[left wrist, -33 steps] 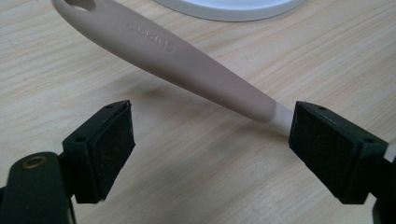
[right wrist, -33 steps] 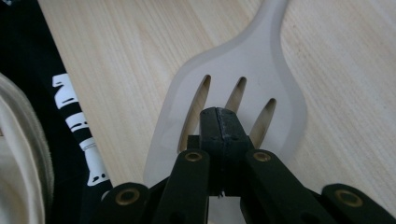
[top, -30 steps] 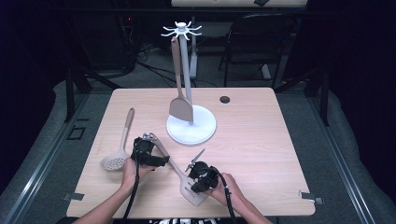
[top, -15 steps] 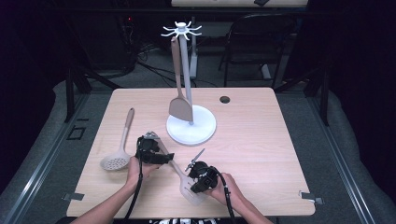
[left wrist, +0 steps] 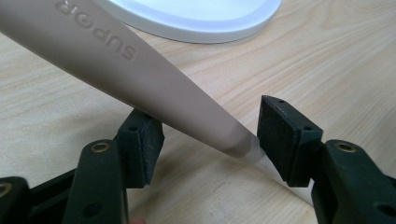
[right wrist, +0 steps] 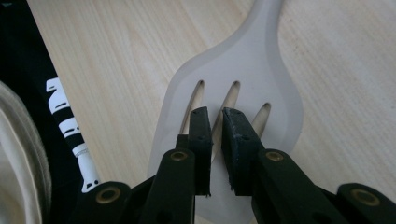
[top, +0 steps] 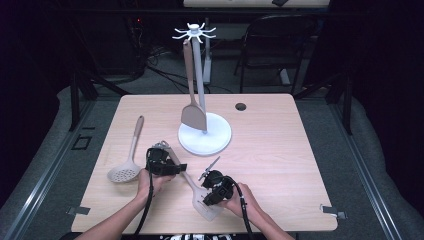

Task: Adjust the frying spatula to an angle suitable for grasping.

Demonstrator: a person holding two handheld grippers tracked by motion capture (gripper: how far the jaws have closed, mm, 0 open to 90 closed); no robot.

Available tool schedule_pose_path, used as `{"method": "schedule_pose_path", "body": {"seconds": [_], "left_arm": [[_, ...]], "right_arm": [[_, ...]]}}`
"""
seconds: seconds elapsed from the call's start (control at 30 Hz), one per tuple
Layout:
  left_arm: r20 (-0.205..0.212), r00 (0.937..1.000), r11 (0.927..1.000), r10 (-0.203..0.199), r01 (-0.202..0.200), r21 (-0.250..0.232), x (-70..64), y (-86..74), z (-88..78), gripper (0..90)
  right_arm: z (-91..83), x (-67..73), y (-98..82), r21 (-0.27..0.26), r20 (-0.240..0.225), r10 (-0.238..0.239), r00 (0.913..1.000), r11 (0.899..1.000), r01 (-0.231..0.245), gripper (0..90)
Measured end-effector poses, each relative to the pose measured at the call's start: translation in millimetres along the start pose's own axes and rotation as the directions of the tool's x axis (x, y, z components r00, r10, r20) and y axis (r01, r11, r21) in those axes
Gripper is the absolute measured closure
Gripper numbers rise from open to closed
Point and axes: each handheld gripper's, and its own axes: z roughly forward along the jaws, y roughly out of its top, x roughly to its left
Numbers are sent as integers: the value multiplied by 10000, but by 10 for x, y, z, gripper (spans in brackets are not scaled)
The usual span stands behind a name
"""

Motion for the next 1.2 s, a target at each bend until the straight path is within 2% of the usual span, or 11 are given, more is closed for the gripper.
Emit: {"method": "schedule_pose_path", "body": {"seconds": [0.23, 0.27, 0.3, 0.47, 0.73, 0.97, 1.1, 1.2], "left_arm": [[204, 9998, 9997, 36, -31, -258, -19, 9, -37, 459], [248, 9997, 9995, 73, -66, -306, -21, 11, -43, 464], [250, 9997, 9993, 80, -71, -375, -29, 11, -48, 469], [321, 9992, 9981, 248, -230, -576, -65, 24, -82, 490], [322, 9983, 9953, 480, -451, -859, -116, 34, -124, 510], [323, 9971, 9921, 688, -650, -1069, -168, 49, -162, 521], [378, 9954, 9886, 878, -824, -1262, -210, 57, -196, 535], [479, 9941, 9865, 972, -898, -1372, -242, 61, -225, 544]], "right_arm": [[6, -22, 91, -730, 123, 311, 9994, 9969, -301, 692], [-7, -30, 102, -740, 256, 267, 9993, 9969, -248, 677], [-13, -21, 111, -930, 232, 439, 9988, 9948, -416, 668], [-37, -47, 166, -1476, 385, 699, 9968, 9870, -635, 635], [11, -32, 266, -1915, 564, 805, 9952, 9791, -683, 619], [59, -29, 336, -2064, 620, 797, 9949, 9763, -654, 614], [69, -32, 358, -2120, 728, 776, 9943, 9754, -606, 637], [66, -60, 344, -2183, 614, 859, 9944, 9733, -706, 669]]}}
